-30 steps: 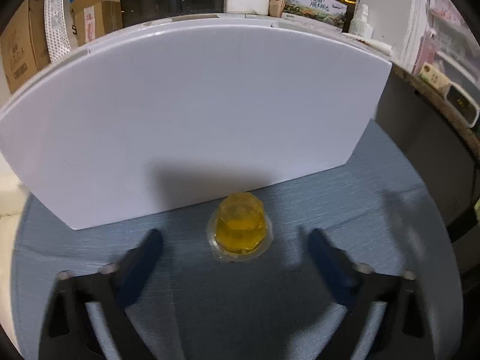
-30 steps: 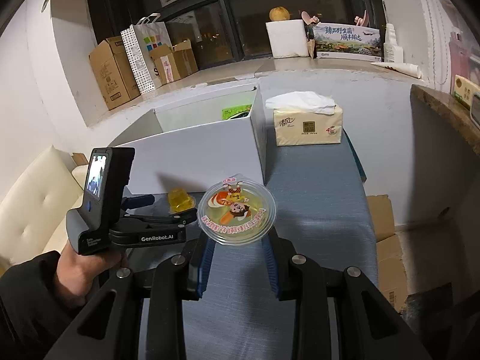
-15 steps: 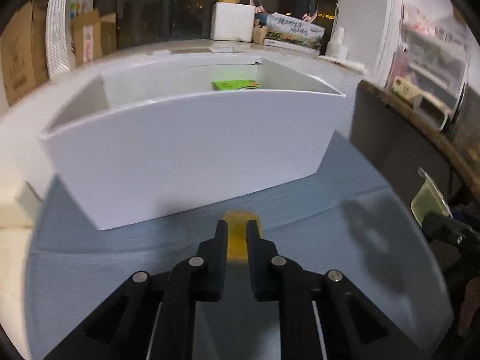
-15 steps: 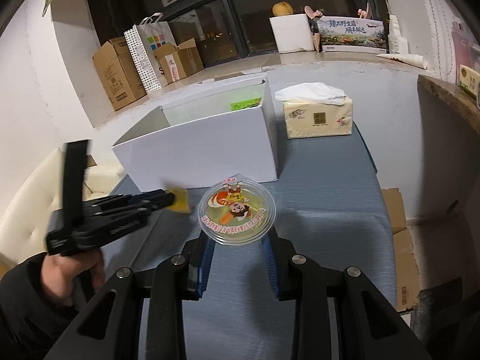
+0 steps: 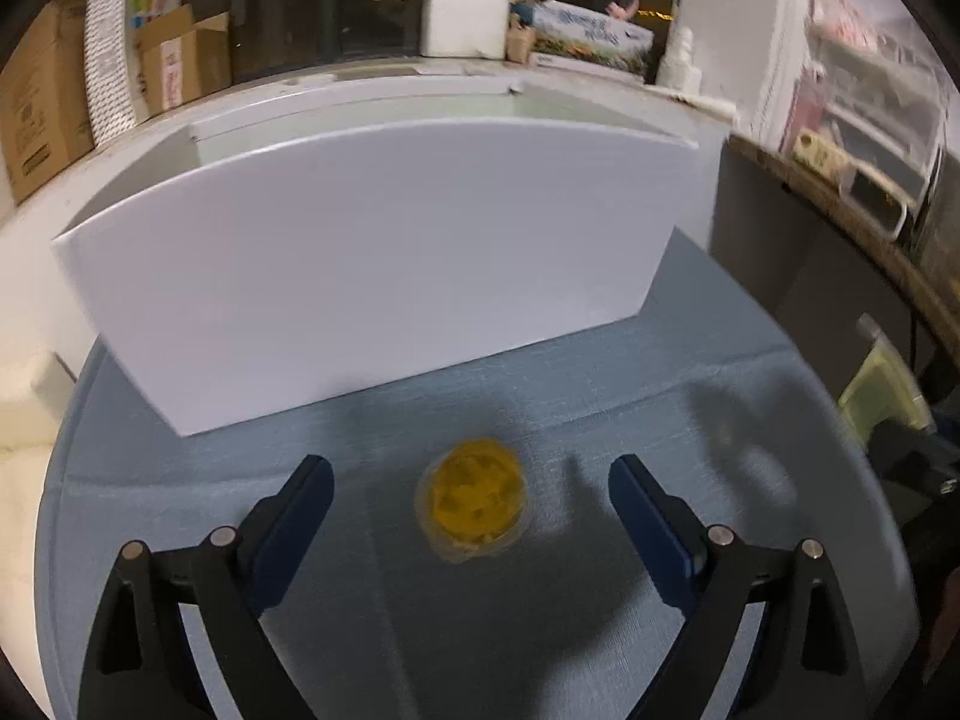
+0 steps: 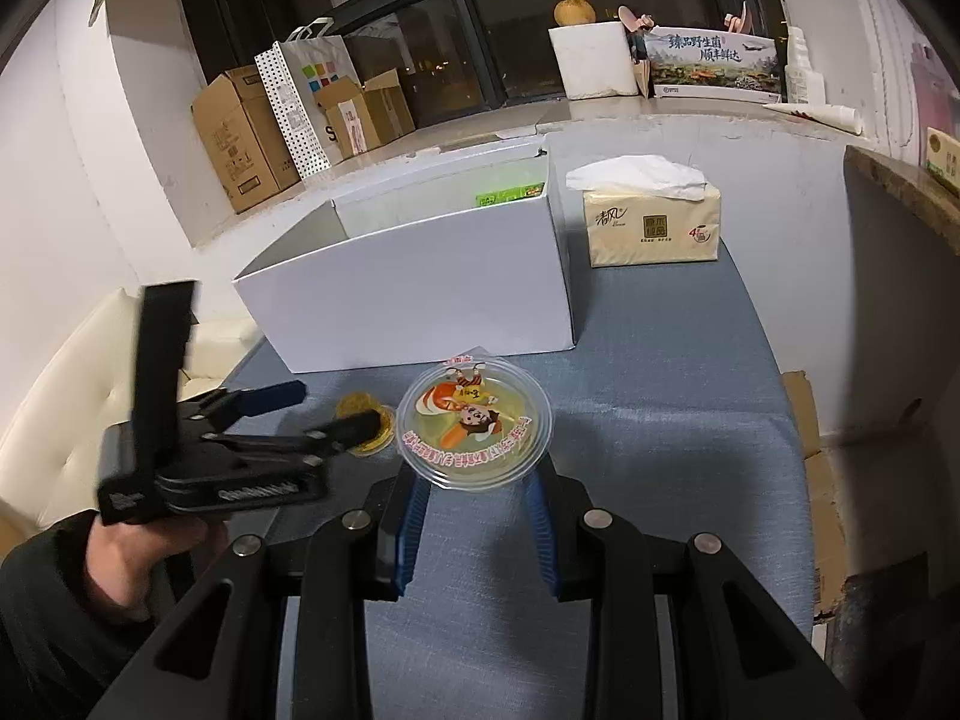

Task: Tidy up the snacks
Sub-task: 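Carry the yellow cup and cartoon-lid cup into the box and open both grippers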

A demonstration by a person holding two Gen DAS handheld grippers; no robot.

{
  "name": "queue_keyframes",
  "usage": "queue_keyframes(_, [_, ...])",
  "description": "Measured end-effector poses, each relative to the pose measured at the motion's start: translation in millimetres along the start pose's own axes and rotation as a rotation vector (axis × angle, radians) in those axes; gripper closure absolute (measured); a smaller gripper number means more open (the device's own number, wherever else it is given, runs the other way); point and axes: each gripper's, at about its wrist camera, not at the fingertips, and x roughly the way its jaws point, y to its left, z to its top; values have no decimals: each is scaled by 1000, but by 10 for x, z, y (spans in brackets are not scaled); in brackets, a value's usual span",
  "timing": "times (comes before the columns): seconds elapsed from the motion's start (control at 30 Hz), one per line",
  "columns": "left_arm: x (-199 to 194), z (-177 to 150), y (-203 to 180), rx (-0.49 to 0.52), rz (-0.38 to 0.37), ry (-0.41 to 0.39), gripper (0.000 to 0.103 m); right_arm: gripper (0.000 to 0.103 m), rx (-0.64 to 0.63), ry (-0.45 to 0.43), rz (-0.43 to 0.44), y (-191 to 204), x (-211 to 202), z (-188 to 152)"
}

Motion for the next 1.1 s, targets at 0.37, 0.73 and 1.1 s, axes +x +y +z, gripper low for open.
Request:
queue_keyframes(0.37, [-53, -37, 27, 5, -4, 14, 69, 69, 16, -5, 5, -23, -28, -21])
queue_keyframes(0.73, [-957, 291, 277, 1, -51, -177, 69, 69, -4, -50, 40, 189, -44, 237])
queue_keyframes(1.1, [-1124, 1311, 928, -19, 23, -298, 69, 69, -69, -92, 50, 484, 514, 1427])
